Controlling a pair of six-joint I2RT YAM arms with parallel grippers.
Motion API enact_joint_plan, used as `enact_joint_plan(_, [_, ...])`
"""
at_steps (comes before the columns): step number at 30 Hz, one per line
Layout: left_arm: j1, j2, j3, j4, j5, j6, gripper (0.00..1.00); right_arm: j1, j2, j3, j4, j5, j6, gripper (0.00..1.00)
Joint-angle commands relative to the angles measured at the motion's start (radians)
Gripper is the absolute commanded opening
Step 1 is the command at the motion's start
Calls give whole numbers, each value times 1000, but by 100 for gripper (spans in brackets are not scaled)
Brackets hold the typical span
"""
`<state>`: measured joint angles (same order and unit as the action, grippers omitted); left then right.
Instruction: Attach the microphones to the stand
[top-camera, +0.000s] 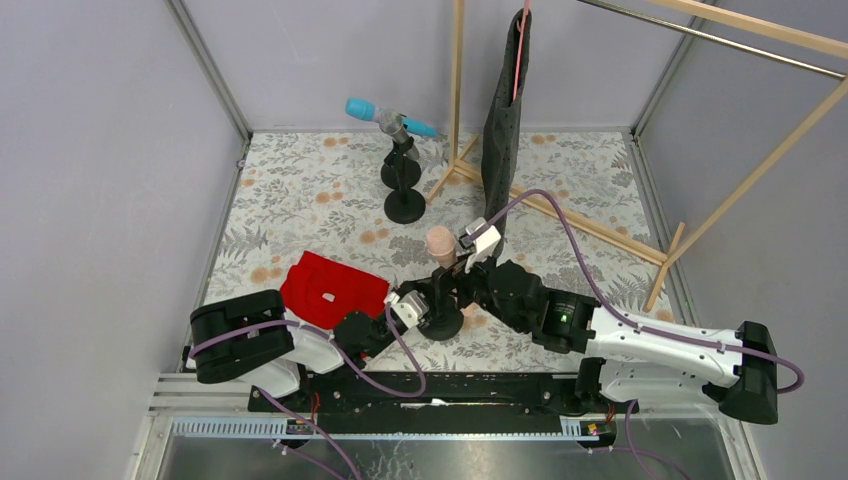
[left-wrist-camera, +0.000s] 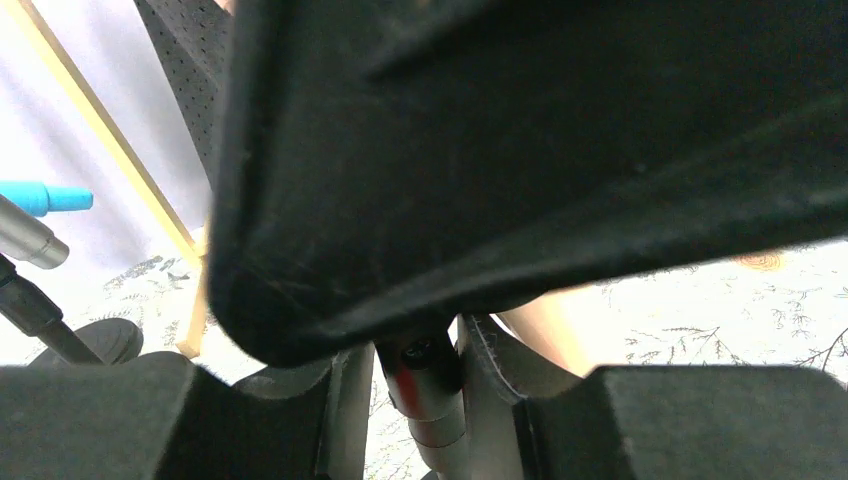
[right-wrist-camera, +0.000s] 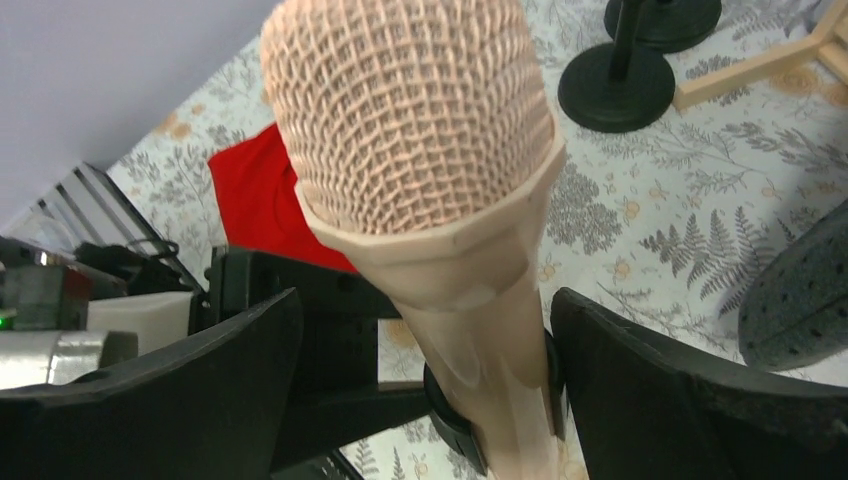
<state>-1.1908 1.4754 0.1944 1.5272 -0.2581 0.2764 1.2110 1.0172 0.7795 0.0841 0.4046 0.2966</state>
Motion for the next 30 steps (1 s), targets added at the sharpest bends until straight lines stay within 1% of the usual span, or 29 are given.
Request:
enact_joint_plan(1, [19, 32, -14, 65, -38, -5, 0, 14, -30, 70, -113, -12, 2, 100])
enact_joint_plan(5, [19, 36, -24, 69, -60, -15, 0, 15, -101, 59, -127, 7, -26, 100])
enact_joint_plan(8, [19, 38, -20, 72, -117, -29, 0, 15, -169, 23, -152, 24, -36, 100])
enact_joint_plan(16, [48, 101, 59, 80, -266, 4, 0, 15, -369, -133, -182, 98, 48, 100])
enact_joint_plan(18, [77, 121, 85, 80, -268, 10, 0, 15, -405, -164, -199, 105, 80, 100])
enact_joint_plan(22, [162, 132, 123, 79, -200, -39, 0, 15, -458, -213, -230, 108, 132, 100])
enact_joint_plan(24, [173, 132, 140, 77, -177, -35, 1, 15, -477, -224, -250, 110, 142, 100])
enact_joint_plan(25, [174, 129, 144, 76, -170, -30, 10, 15, -484, -228, -260, 115, 145, 100])
enact_joint_plan(26, [172, 125, 142, 74, -158, -28, 24, 14, -493, -233, -269, 120, 147, 100])
enact_joint_plan(28, [173, 103, 131, 69, -132, -43, 58, 15, -509, -241, -283, 134, 148, 100])
enact_joint_plan(29, [172, 80, 121, 65, -126, -60, 68, 15, -518, -244, -292, 141, 149, 100])
enact_joint_plan(30, [172, 60, 112, 56, -122, -75, 75, 15, -527, -249, -297, 148, 151, 100])
